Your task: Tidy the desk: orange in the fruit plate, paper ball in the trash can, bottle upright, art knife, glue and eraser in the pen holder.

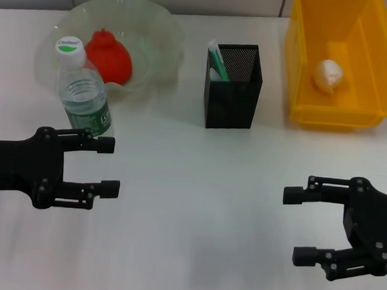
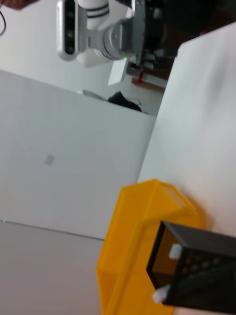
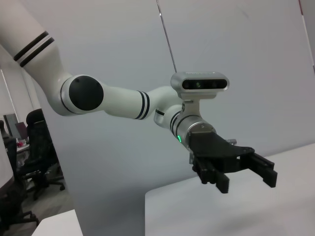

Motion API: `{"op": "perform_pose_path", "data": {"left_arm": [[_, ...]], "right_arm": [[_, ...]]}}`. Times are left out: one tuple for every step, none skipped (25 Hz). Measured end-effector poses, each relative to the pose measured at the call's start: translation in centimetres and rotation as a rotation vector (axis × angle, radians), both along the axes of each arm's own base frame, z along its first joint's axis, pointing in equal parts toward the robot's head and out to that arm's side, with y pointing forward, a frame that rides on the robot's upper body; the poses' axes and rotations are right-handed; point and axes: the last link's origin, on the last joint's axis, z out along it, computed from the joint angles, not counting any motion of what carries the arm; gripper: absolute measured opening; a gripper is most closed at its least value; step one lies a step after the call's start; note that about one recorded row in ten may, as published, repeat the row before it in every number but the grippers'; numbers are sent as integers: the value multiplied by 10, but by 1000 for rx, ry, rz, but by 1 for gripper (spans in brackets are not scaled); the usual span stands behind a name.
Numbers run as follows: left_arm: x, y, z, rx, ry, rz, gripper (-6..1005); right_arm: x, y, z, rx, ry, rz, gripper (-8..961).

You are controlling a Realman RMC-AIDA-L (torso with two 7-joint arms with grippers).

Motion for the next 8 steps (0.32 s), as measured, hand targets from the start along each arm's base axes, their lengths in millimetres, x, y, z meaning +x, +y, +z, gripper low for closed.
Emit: {"op": "perform_pose_path", "data": {"left_arm": [[1,-1,0,-6,-4,-4,793],[1,-1,0,-6,-4,-4,793],[1,-2,0,-10,-6,-7,793],[2,-4,1,-25,-13,-14,793],[2,-4,1,-25,-13,-14,793],[2,-5,1,-28,-15,-15,793],[2,-5,1,-28,-15,-15,793],[2,-6,0,-34,-20,-16,793]], "right_arm": [[0,0,0,0,0,0,812],[1,-1,-1,2,5,1,812],[1,-2,-2,4,7,3,812],[1,-2,-2,6,8,3,812],[1,-2,-2,6,8,3,812],[2,-2,-2,10,8,2,812],[2,-2,-2,10,8,2,812],[2,-2,-3,16,8,3,812]]}}
